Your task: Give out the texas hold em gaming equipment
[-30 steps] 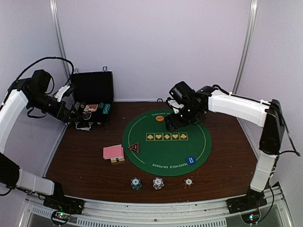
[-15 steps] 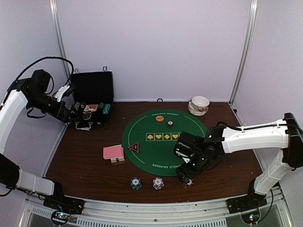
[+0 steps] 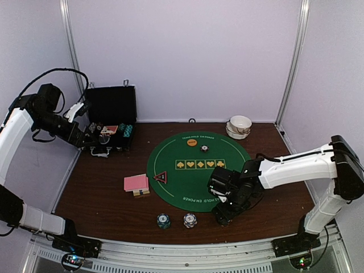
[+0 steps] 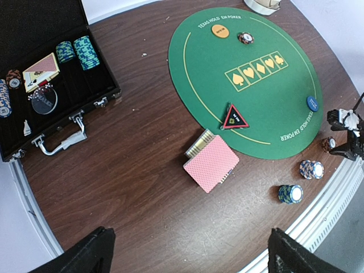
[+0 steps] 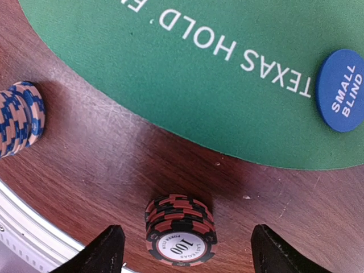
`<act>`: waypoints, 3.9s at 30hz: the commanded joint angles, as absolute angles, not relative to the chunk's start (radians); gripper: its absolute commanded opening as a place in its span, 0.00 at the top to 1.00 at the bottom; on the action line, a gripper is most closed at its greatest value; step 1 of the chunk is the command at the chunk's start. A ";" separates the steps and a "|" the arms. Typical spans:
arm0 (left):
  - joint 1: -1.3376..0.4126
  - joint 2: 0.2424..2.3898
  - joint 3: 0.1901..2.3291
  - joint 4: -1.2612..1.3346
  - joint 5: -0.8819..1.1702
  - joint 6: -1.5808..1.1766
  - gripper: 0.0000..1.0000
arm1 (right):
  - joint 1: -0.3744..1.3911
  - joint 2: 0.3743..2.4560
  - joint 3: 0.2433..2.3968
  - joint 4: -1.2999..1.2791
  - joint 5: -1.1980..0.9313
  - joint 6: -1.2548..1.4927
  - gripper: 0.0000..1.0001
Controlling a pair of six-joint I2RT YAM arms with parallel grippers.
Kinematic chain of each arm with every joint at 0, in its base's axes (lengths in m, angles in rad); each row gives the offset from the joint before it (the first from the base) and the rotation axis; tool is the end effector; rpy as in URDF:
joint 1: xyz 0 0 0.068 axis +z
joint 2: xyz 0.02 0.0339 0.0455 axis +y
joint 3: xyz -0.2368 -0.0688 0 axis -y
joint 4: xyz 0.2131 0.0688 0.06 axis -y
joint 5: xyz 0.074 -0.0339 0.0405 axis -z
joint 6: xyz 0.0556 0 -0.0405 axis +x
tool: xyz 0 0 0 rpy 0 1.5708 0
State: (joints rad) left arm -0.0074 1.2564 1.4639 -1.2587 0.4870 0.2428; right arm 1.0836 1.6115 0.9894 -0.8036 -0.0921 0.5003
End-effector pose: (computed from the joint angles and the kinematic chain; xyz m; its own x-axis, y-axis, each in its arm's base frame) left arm 0.2039 -0.0275 0.3344 -0.7851 0.2183 -0.5796 0.4406 0.8546 -0.2749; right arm 0.1156 0.2290 0.1467 -0.8315 -0.5492 -0.0832 -0.5553 0.8181 0.1492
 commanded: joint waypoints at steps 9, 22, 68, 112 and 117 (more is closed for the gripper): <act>-0.009 1.253 1.478 -1.253 0.502 0.247 0.02 | 1.091 1.640 0.964 -0.763 -0.104 0.498 0.30; -0.009 1.246 1.479 -1.254 0.500 0.249 0.02 | 1.091 1.642 0.959 -0.769 -0.102 0.494 0.46; -0.009 1.269 1.511 -1.268 0.515 0.255 0.03 | 1.026 2.055 1.788 -1.006 -0.032 0.320 0.85; -0.009 1.261 1.497 -1.253 0.534 0.235 0.02 | 0.983 1.911 1.657 -1.066 -0.054 0.323 0.22; -0.009 1.261 1.494 -1.255 0.533 0.236 0.02 | 0.993 1.695 1.372 -1.047 -0.062 0.410 0.15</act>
State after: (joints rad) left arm -0.0078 1.2678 1.4815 -1.2736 0.5205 0.2436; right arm 0.9859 1.7943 1.5368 -1.0473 -0.0738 0.3298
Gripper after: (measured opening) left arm 0.976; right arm 0.832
